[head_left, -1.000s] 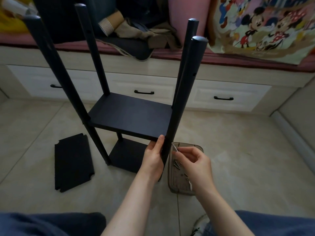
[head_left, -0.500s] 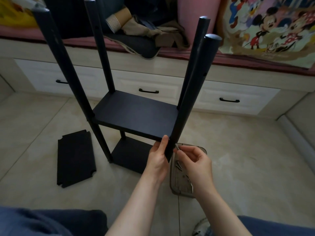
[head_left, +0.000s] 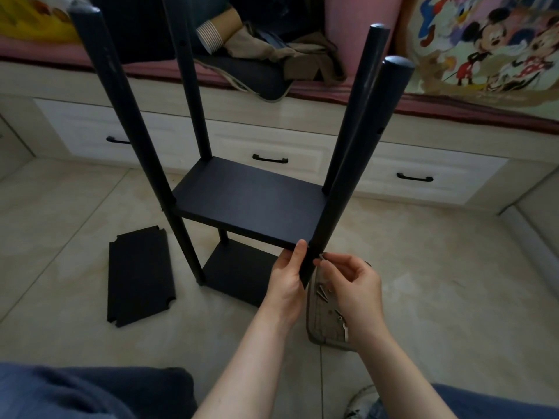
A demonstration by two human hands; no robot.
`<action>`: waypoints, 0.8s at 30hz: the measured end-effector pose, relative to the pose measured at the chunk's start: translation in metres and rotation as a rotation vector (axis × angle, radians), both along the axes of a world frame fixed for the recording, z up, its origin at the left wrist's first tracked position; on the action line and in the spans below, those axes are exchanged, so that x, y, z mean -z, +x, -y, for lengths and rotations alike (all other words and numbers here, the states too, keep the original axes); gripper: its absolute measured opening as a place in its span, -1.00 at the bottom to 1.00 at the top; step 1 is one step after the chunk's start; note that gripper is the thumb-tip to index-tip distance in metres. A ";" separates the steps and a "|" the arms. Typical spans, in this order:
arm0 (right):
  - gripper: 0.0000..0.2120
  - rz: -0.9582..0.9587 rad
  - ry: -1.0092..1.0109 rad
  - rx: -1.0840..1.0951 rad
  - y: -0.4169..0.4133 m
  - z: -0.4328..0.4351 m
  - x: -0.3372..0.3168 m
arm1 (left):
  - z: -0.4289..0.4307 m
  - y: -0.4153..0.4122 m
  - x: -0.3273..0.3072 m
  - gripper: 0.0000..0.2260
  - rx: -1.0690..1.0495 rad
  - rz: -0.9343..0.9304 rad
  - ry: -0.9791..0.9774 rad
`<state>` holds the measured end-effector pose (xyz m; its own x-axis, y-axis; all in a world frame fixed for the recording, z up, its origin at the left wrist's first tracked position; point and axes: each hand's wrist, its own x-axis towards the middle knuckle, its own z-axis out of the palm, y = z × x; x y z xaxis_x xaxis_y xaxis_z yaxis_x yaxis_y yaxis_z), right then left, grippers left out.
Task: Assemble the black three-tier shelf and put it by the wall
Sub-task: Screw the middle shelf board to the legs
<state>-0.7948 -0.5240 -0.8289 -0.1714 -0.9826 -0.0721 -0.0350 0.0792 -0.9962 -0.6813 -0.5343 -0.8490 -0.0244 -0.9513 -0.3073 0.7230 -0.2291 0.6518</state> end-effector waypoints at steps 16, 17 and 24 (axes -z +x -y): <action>-0.90 -0.021 0.013 -0.006 0.000 0.004 0.000 | 0.000 -0.003 -0.002 -0.59 -0.008 0.198 0.006; -0.91 -0.062 -0.009 -0.008 -0.001 0.004 0.000 | 0.001 -0.003 -0.002 -0.59 -0.013 0.201 0.008; -0.93 -0.320 -0.137 -0.019 0.000 0.004 -0.005 | 0.002 -0.004 -0.003 -0.59 -0.032 0.198 0.021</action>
<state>-0.7950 -0.5281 -0.8237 -0.1454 -0.9827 0.1148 -0.3478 -0.0578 -0.9358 -0.6853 -0.5364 -0.8456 0.0683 -0.9441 -0.3225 0.5881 -0.2230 0.7774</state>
